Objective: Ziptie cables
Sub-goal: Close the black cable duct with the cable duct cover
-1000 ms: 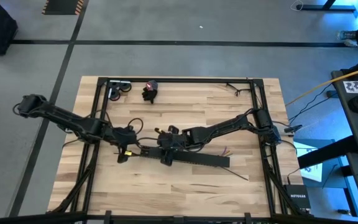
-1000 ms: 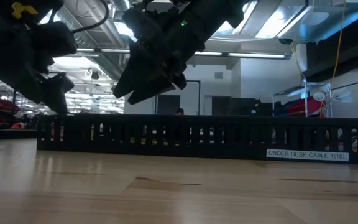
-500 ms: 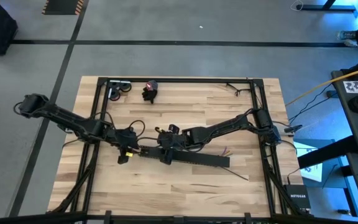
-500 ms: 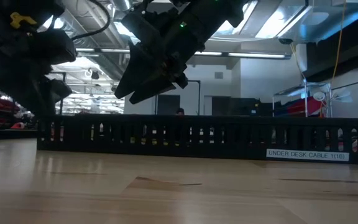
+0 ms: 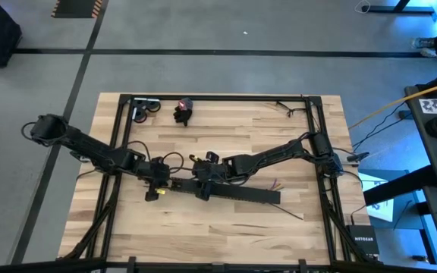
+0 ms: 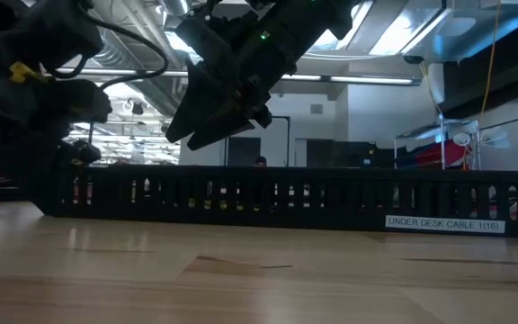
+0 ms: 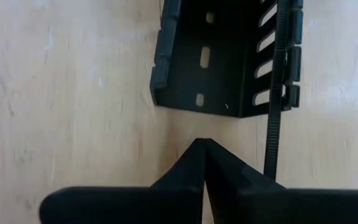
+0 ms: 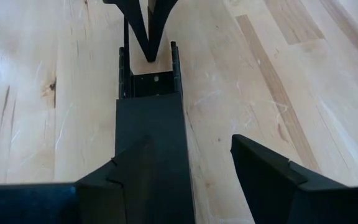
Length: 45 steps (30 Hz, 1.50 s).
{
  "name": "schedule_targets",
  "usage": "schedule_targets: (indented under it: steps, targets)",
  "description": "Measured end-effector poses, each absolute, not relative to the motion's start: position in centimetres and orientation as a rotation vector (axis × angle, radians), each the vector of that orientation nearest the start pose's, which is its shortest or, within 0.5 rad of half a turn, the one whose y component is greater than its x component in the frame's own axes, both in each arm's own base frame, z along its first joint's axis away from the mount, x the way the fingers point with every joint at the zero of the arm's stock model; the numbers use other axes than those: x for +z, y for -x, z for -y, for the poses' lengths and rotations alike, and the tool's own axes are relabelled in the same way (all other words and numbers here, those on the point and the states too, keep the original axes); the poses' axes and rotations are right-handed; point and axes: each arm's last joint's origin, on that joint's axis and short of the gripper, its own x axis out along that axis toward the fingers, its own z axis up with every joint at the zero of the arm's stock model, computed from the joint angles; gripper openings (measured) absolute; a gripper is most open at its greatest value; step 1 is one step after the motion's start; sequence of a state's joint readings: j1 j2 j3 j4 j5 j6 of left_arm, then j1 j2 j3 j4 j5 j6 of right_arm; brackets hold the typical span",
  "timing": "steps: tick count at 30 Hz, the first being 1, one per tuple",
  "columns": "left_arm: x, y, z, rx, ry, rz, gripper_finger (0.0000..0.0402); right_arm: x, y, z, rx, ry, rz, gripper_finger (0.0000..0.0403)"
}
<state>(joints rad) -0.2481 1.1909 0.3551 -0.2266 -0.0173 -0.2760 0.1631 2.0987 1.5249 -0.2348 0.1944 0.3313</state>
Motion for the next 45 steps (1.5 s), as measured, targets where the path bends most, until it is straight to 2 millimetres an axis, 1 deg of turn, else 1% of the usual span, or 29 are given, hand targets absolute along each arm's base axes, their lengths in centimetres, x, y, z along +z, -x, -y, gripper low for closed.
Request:
schedule_targets:
  steps: [4, 14, 27, 30, 32, 35, 39, 41, 45]
  targets:
    - [11.9, -17.4, 4.4, -0.055, 0.112, -1.096, 0.0002, 17.9, -45.2, -6.9, -0.161, -0.170, -0.781, 0.0209]
    - [13.5, -16.8, 4.2, -0.084, 0.099, -1.002, 0.0003, 17.9, -45.2, -6.9, -0.159, -0.171, -0.782, 0.0209]
    - [13.7, -16.6, 4.2, -0.083, 0.109, -1.022, 0.0004, 17.9, -45.2, -6.9, -0.148, -0.142, -0.785, 0.0209]
    - [14.2, -16.9, 4.3, -0.084, 0.122, -1.015, 0.0004, 17.9, -45.2, -6.9, -0.158, -0.138, -0.783, 0.0209]
    - [15.0, -17.2, 4.3, -0.088, 0.112, -1.015, 0.0004, 17.9, -45.2, -6.8, -0.167, -0.133, -0.781, 0.0209]
    - [15.8, -17.4, 4.4, -0.116, 0.029, -1.019, 0.0004, 17.9, -45.2, -6.8, -0.171, -0.131, -0.779, 0.0209]
    - [16.2, -17.5, 4.1, -0.052, -0.039, -1.027, 0.0004, 17.9, -45.2, -6.8, -0.171, -0.131, -0.780, 0.0209]
    - [16.6, -17.7, 4.0, -0.012, -0.031, -1.012, 0.0004, 17.9, -45.2, -6.8, -0.171, -0.131, -0.780, 0.0209]
    - [17.6, -18.1, 3.4, -0.002, 0.014, -1.009, 0.0004, 17.9, -45.2, -6.8, -0.171, -0.131, -0.780, 0.0209]
